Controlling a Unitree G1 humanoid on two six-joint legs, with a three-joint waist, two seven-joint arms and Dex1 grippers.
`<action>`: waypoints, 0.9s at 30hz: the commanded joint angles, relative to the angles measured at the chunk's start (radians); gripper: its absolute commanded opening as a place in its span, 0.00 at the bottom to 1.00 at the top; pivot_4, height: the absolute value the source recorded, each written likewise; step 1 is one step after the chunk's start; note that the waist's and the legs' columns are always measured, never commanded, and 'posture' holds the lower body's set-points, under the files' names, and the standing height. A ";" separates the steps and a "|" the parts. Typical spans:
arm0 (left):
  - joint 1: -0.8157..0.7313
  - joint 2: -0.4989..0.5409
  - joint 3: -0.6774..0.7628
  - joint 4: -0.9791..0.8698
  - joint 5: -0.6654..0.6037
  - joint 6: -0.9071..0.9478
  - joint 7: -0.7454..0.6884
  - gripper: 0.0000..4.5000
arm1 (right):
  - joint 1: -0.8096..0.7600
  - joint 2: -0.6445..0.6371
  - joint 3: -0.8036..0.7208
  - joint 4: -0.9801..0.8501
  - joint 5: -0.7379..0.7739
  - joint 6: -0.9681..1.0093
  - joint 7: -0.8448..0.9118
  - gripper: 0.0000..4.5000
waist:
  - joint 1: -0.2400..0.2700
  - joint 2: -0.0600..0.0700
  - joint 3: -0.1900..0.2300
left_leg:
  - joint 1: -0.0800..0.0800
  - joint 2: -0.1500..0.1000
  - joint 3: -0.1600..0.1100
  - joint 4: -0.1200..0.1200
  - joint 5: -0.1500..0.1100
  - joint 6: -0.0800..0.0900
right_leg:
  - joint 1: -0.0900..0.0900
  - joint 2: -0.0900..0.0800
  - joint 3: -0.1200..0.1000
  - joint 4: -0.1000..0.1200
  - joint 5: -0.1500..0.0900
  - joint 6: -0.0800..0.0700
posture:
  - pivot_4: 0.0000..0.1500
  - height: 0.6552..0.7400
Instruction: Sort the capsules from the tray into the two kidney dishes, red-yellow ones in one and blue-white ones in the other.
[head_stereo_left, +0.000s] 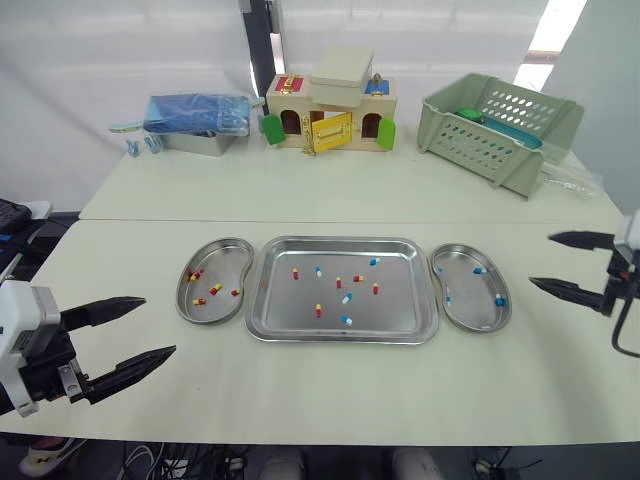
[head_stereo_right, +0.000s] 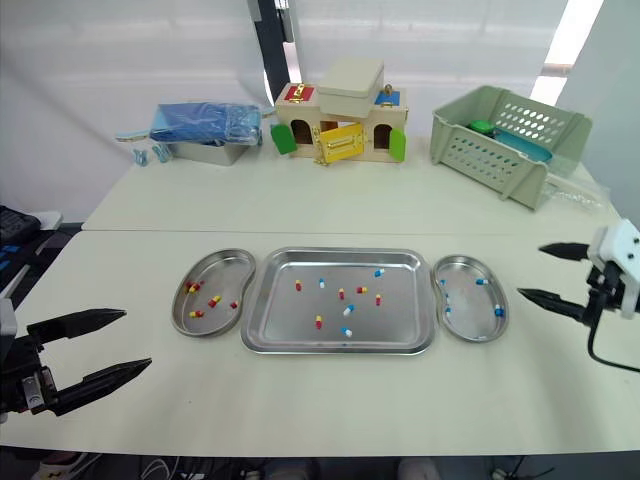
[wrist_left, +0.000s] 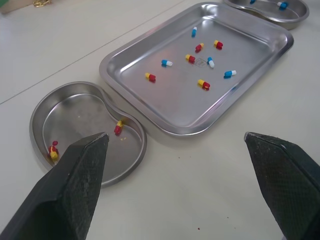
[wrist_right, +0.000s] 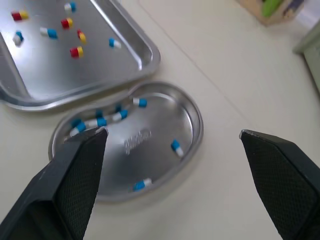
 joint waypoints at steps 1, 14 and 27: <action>0.016 -0.008 0.045 -0.037 -0.010 0.004 0.008 1.00 | -0.130 0.033 0.102 -0.051 0.009 0.048 -0.012 0.99 | 0.004 0.000 0.000 | 0.000 0.000 -0.001 0.000 0.000 0.000 | 0.000 0.000 -0.001 0.000 0.000 0.000 | 1.00 1.00; 0.046 -0.066 0.040 -0.116 -0.011 0.007 0.067 1.00 | -0.506 0.442 0.485 -0.030 -0.116 0.269 -0.195 0.99 | 0.006 0.000 0.000 | -0.002 0.000 -0.002 0.000 0.001 -0.002 | -0.002 0.000 -0.001 0.000 0.000 0.000 | 1.00 1.00; -0.135 -0.010 -0.100 -0.119 -0.020 0.024 0.177 1.00 | -0.396 0.464 0.508 -0.179 -0.132 0.245 -0.192 0.99 | 0.018 -0.001 0.000 | -0.002 0.000 -0.003 0.001 0.002 -0.003 | -0.002 0.000 -0.002 0.001 0.000 0.000 | 1.00 1.00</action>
